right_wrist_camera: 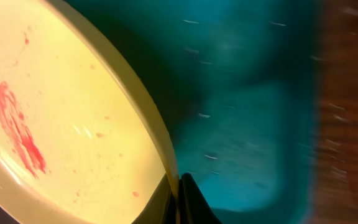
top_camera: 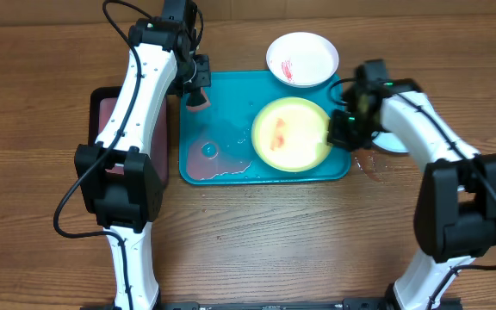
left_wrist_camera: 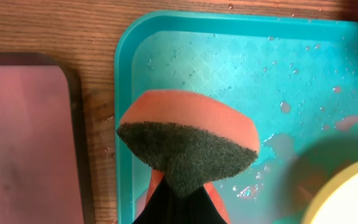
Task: Clean dirty plates on tray and stack at the side
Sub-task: 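Grip the yellow plate rim with the right gripper and drag it left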
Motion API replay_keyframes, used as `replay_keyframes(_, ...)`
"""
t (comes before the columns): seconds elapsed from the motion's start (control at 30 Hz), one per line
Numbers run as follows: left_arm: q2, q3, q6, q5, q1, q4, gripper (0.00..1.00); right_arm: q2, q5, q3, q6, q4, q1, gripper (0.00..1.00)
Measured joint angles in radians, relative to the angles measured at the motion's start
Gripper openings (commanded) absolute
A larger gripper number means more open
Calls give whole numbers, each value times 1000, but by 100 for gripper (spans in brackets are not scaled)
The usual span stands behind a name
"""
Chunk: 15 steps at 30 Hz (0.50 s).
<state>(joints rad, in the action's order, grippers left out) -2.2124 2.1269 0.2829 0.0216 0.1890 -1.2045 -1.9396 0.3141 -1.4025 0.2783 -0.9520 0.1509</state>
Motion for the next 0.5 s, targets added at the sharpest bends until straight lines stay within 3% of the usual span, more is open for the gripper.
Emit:
replay_keyframes(0.4, 0, 0, 0, 15, 0, -37, 4, -35, -116, -8, 352, 244, 283, 4)
replay_keyframes(0.5, 0, 0, 0, 16, 0, -55, 4, -75, -115, -8, 385, 260, 310, 11)
